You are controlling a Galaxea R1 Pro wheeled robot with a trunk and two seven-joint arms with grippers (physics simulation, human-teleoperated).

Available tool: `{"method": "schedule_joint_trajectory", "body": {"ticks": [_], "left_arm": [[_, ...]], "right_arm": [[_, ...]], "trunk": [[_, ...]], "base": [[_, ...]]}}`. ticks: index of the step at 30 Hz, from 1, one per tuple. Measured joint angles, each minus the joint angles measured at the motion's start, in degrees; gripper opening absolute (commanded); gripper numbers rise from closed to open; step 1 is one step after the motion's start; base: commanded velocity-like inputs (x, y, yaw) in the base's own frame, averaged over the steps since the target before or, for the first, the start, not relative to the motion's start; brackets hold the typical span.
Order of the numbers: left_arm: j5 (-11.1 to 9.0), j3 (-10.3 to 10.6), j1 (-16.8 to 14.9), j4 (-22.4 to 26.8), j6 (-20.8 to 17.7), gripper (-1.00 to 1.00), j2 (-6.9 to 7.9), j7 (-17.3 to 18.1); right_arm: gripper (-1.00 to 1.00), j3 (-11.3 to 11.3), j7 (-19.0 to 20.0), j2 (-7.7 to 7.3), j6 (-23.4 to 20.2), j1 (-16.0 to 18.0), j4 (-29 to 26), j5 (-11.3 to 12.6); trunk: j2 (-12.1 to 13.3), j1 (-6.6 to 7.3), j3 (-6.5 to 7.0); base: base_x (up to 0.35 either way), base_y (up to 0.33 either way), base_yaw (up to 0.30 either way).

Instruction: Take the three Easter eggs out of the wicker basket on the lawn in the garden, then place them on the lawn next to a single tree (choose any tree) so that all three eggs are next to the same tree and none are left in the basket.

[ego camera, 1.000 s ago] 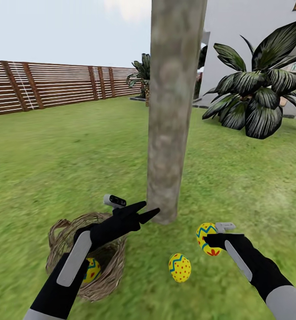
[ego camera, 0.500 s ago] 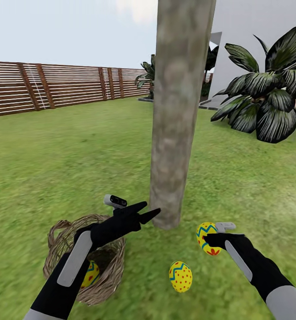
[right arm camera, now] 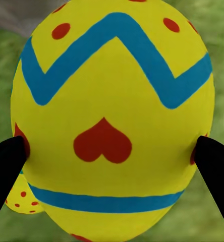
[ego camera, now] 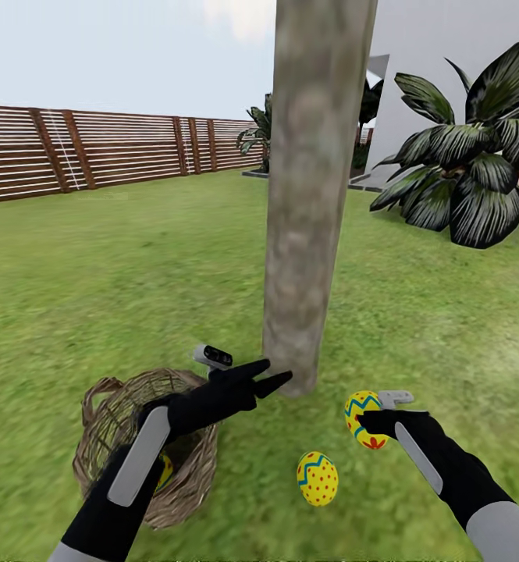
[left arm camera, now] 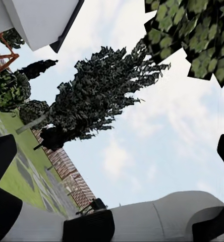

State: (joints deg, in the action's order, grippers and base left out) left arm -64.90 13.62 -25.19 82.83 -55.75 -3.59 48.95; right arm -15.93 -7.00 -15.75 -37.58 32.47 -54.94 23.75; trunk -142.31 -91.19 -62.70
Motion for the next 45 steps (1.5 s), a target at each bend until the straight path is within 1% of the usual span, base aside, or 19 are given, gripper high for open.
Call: {"method": "schedule_joint_trajectory", "body": {"ticks": [2, 7, 10, 11, 13, 18, 22, 23, 26, 28, 31, 34, 37, 38, 40, 41, 42, 43, 45], "left_arm": [[0.1, 1.0, 0.0, 0.1, 0.0, 1.0, -0.25, 0.0], [0.1, 2.3, 0.0, 0.3, 0.0, 1.0, -0.35, 0.0], [0.0, 2.6, 0.0, 0.3, 0.0, 1.0, -0.35, 0.0], [0.0, 2.6, 0.0, 0.3, 0.0, 1.0, -0.35, 0.0], [0.1, 2.6, 0.0, 0.2, 0.0, 1.0, -0.35, 0.0], [0.1, 2.6, 0.0, 0.2, 0.0, 1.0, -0.35, 0.0], [0.1, 2.6, 0.0, 0.2, 0.0, 1.0, -0.35, -0.1], [0.1, 2.6, 0.0, 0.2, 0.0, 1.0, -0.35, -0.1], [0.1, 2.6, 0.0, 0.2, 0.0, 1.0, -0.35, -0.1], [0.1, 2.6, 0.0, 0.2, 0.0, 1.0, -0.35, -0.1], [0.1, 2.6, 0.0, 0.2, 0.0, 1.0, -0.35, -0.1], [0.1, 2.6, 0.0, 0.2, 0.0, 1.0, -0.35, -0.1], [0.1, 2.6, 0.0, 0.2, 0.0, 1.0, -0.35, -0.1], [0.1, 2.6, 0.0, 0.2, 0.0, 1.0, -0.35, -0.1], [0.1, 2.6, 0.0, 0.2, 0.0, 1.0, -0.35, -0.1], [0.1, 2.7, 0.0, 0.2, 0.0, 1.0, -0.35, -0.1], [0.1, 2.6, 0.0, 0.2, 0.0, 1.0, -0.35, -0.1], [0.1, 2.6, 0.0, 0.2, 0.0, 1.0, -0.35, -0.1], [0.1, 2.6, 0.0, 0.2, 0.0, 1.0, -0.35, -0.1]], "right_arm": [[-1.0, 0.0, 0.0, 0.0, 0.0, 0.0, 0.0, 0.0], [-1.0, -0.2, 0.1, 0.0, -0.1, 0.0, 1.2, -0.2], [-1.0, -0.1, 0.0, 0.03, 0.0, 0.0, 1.3, -0.1], [-1.0, 0.0, 0.0, 0.01, 0.1, 0.0, 1.6, 0.0], [-1.0, 0.1, 0.0, 0.04, 1.8, 0.2, 4.7, 0.2], [-1.0, 0.1, 0.0, 1.83, 15.3, 1.1, 16.8, 0.0], [-1.0, -0.6, 0.1, 2.86, 23.6, 1.2, 21.4, -0.4], [-1.0, -0.9, 0.1, 2.95, 25.2, 1.2, 22.3, -0.9], [-1.0, -1.3, 0.1, 3.23, 34.6, 1.3, 24.3, -4.5], [-1.0, -1.4, 0.0, 3.44, 38.7, 1.2, 26.0, -6.0], [-1.0, -1.5, 0.0, 5.18, 39.8, 1.2, 27.1, -7.6], [-1.0, -1.4, 0.0, 5.57, 40.4, 1.2, 27.1, -9.8], [-1.0, -1.2, -0.3, 5.65, 39.8, 1.2, 27.3, -9.7], [-1.0, -1.2, -1.4, 5.76, 39.5, 1.3, 27.6, -9.6], [-1.0, -1.2, -5.8, 7.49, 37.6, 2.5, 30.6, -9.8], [-1.0, -1.2, -7.1, 8.31, 36.2, 4.6, 34.2, -10.0], [-1.0, -1.2, -7.8, 8.67, 35.6, 7.2, 39.3, -10.2], [-1.0, -1.2, -8.0, 8.72, 35.5, 8.4, 41.6, -10.3], [-1.0, -1.2, -8.1, 8.96, 35.4, 9.3, 43.3, -10.2]], "trunk": [[-0.8, -0.44, -0.36], [-1.0, -0.62, -1.46], [-1.0, -0.7, -2.12], [-1.0, -0.72, -2.34], [-1.0, -0.78, -2.79], [-1.1, -0.9, -3.9], [-1.2, -1.0, -4.78], [-1.2, -1.03, -5.01], [-1.2, -1.11, -5.67], [-1.2, -1.16, -6.12], [-1.3, -1.24, -6.78], [-1.3, -1.31, -7.45], [-1.4, -1.39, -8.11], [-1.4, -1.42, -8.33], [-1.4, -1.47, -8.78], [-1.4, -1.49, -9.0], [-1.4, -1.52, -9.22], [-1.5, -1.55, -9.44], [-1.5, -1.6, -9.89]], "base": [[0.0, 0.0, 0.0], [0.0, 0.0, 0.0], [0.0, 0.0, 0.0], [0.0, 0.0, 0.0], [0.0, 0.0, 0.0], [0.0, 0.0, 0.0], [0.0, 0.0, 0.0], [0.0, 0.0, 0.0], [0.0, 0.0, 0.0], [0.0, 0.0, 0.0], [0.0, 0.0, 0.0], [0.0, 0.0, 0.0], [0.0, 0.0, 0.0], [0.0, 0.0, 0.0], [0.0, 0.0, 0.0], [0.0, 0.0, 0.0], [0.0, 0.0, 0.0], [0.0, 0.0, 0.0], [0.0, 0.0, 0.0]]}}
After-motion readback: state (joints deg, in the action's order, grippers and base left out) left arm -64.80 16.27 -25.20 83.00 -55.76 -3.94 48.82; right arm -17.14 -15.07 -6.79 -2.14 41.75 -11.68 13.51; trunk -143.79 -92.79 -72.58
